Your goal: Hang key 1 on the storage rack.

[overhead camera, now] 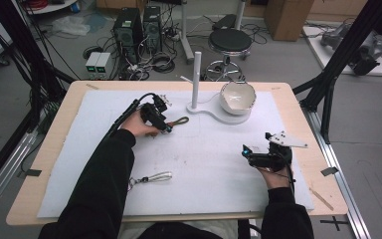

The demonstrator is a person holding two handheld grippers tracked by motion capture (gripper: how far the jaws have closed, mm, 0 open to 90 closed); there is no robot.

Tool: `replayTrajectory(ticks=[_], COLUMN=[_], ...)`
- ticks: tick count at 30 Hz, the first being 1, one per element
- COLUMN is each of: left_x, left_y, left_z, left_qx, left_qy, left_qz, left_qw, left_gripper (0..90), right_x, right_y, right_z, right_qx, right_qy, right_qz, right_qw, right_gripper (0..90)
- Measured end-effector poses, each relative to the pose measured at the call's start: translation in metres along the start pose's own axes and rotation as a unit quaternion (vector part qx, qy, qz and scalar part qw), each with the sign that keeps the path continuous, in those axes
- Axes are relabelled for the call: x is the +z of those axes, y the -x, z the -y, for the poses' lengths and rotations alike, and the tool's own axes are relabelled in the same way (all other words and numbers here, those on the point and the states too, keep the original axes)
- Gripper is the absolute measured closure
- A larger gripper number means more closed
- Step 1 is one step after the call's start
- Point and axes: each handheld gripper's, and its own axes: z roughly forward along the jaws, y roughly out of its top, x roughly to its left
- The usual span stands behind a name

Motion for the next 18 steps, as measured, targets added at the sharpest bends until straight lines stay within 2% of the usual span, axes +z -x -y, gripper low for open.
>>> replayTrajectory(ticks=[5,9,14,16,18], left_x=[-0.0003,-0.0014,-0.0041,-0.0062,-0.0089], left_y=[-0.0027,-0.0019,-0.0022,-0.0037,-0.005], left_z=[-0.0004,-0.0013,-0.0014,-0.0009,-0.0005], left_qx=[-0.006,0.007,0.012,0.007,-0.007], left_qy=[-0.003,0.004,0.008,0.011,0.013], left_qz=[-0.005,-0.011,-0.011,-0.008,-0.008], left_qw=[1.0,0.9999,0.9998,0.9999,0.9999], left_gripper=[67.8,72.5,73.5,73.6,73.8], right_x=[-0.0012,-0.0019,-0.0018,-0.0023,-0.0026], right_y=[0.0004,-0.0009,-0.0008,-0.0009,-0.0008], right_z=[-0.0001,-0.0002,-0.0002,-0.0002,-0.0002], right_qx=[0.0,-0.001,-0.006,-0.002,-0.001], right_qy=[0.002,0.002,0.003,0.002,0.002], right_qz=[0.002,0.005,0.006,0.006,0.005], right_qw=[1.0,1.0,1.0,1.0,1.0], right_gripper=[0.8,0.8,0.8,0.8,0.8])
